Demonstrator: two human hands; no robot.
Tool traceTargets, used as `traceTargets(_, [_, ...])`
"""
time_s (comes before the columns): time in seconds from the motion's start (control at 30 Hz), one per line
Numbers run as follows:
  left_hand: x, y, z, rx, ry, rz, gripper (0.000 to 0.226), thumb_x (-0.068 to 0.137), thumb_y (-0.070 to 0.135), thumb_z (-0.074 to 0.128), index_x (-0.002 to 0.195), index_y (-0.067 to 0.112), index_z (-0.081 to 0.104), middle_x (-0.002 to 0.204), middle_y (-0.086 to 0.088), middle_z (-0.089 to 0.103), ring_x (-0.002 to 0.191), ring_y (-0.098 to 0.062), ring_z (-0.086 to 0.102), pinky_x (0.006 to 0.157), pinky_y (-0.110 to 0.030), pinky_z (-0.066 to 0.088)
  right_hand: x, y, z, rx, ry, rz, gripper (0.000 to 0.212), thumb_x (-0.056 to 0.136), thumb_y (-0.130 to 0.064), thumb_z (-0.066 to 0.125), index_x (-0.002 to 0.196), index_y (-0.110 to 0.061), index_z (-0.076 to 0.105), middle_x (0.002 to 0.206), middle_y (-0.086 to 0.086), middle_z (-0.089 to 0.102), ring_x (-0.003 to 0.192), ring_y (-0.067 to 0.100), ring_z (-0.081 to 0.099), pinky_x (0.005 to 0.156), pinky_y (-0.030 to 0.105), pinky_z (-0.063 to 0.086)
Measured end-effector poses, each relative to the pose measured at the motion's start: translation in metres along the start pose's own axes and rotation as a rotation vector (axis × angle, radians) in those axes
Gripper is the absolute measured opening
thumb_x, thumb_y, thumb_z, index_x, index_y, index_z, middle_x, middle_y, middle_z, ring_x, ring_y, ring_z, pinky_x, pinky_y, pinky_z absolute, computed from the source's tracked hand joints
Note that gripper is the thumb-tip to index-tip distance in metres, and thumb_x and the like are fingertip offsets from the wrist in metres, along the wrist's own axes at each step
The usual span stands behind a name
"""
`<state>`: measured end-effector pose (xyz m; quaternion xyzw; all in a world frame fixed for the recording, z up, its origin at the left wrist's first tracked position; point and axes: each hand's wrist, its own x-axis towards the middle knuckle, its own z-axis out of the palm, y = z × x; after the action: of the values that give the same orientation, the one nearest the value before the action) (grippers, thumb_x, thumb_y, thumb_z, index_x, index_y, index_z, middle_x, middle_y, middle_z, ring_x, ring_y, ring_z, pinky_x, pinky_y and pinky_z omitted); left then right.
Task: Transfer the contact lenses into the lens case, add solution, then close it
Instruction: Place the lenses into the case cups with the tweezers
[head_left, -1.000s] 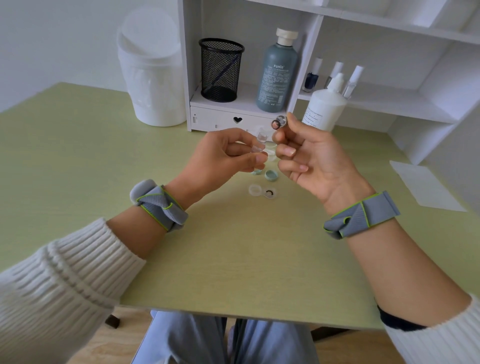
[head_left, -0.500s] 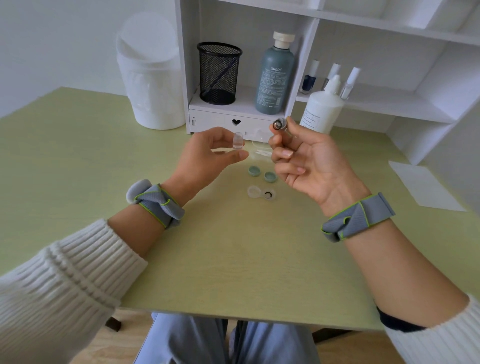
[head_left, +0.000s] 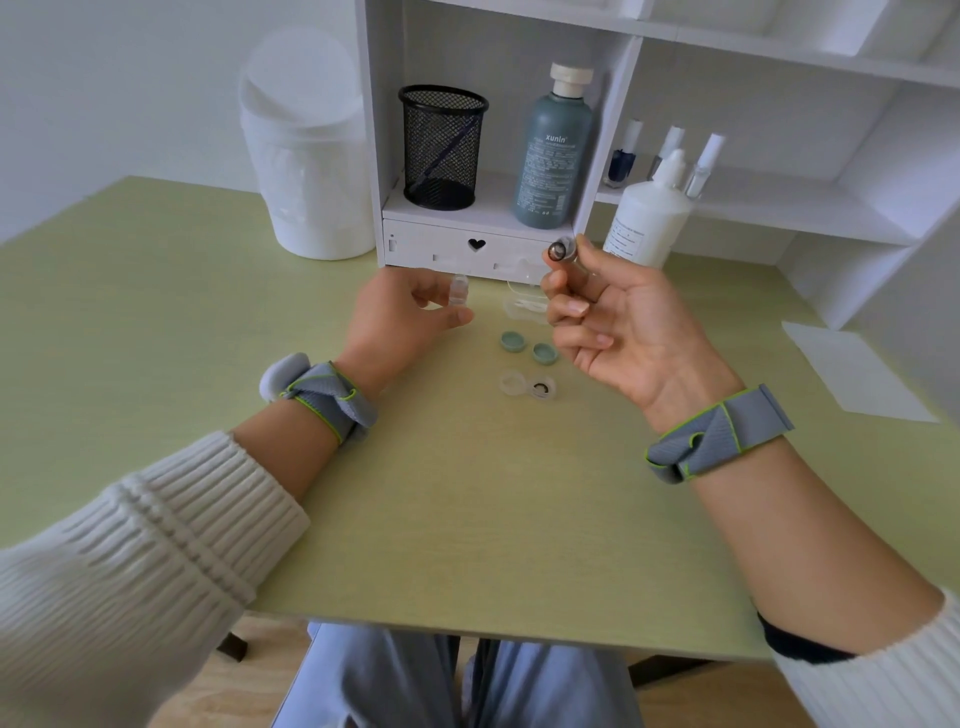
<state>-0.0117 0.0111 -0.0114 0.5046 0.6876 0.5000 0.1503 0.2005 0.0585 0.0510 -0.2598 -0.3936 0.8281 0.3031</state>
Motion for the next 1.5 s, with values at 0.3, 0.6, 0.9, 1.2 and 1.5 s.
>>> traceTargets(0.3, [0.002, -0.002, 0.0, 0.092, -0.03, 0.01, 0.017, 0.078, 0.028, 0.081, 0.094, 0.028, 0.076, 0.087, 0.016, 0.071, 0.069, 0.012, 0.05, 0.062, -0.005, 0.034, 0.001, 0.0, -0.001, 0.009, -0.004, -0.001, 0.021, 0.093, -0.03, 0.063, 0.094, -0.01, 0.069, 0.078, -0.002, 0.057, 0.057, 0.003, 0.037, 0.037, 0.014, 0.022])
traceTargets(0.6, [-0.001, 0.002, -0.001, 0.112, -0.028, -0.008, 0.02, 0.08, 0.029, 0.08, 0.098, 0.023, 0.076, 0.096, 0.012, 0.074, 0.084, 0.0, 0.056, 0.075, -0.02, 0.042, 0.0, 0.001, -0.001, 0.018, -0.014, 0.005, 0.02, 0.09, -0.03, 0.065, 0.094, -0.011, 0.07, 0.078, -0.002, 0.058, 0.057, 0.004, 0.038, 0.038, 0.014, 0.022])
traceTargets(0.9, [-0.005, 0.008, -0.004, 0.169, -0.049, -0.035, 0.032, 0.077, 0.033, 0.082, 0.107, 0.026, 0.071, 0.099, 0.016, 0.068, 0.107, -0.02, 0.057, 0.09, -0.035, 0.047, -0.002, 0.0, 0.001, 0.039, 0.007, 0.012, 0.024, 0.094, -0.03, 0.062, 0.095, -0.008, 0.069, 0.077, -0.001, 0.057, 0.057, 0.005, 0.038, 0.036, 0.015, 0.024])
traceTargets(1.2, [-0.016, 0.041, -0.023, 0.267, 0.072, 0.161, 0.094, 0.065, 0.063, 0.08, 0.142, 0.022, 0.045, 0.142, 0.004, 0.048, 0.141, -0.02, 0.029, 0.113, -0.044, 0.035, -0.005, 0.001, 0.006, 0.063, -0.022, 0.045, 0.026, 0.096, -0.031, 0.059, 0.093, -0.007, 0.067, 0.075, -0.002, 0.053, 0.055, 0.005, 0.039, 0.036, 0.015, 0.023])
traceTargets(1.5, [-0.031, 0.062, -0.021, 0.042, 0.091, 0.54, 0.05, 0.079, 0.042, 0.081, 0.117, 0.013, 0.067, 0.13, 0.003, 0.063, 0.133, -0.02, 0.045, 0.11, -0.031, 0.037, -0.009, 0.005, 0.016, 0.02, -0.06, 0.09, 0.029, 0.093, -0.034, 0.06, 0.086, -0.007, 0.068, 0.072, -0.003, 0.04, 0.05, 0.005, 0.033, 0.035, 0.014, 0.019])
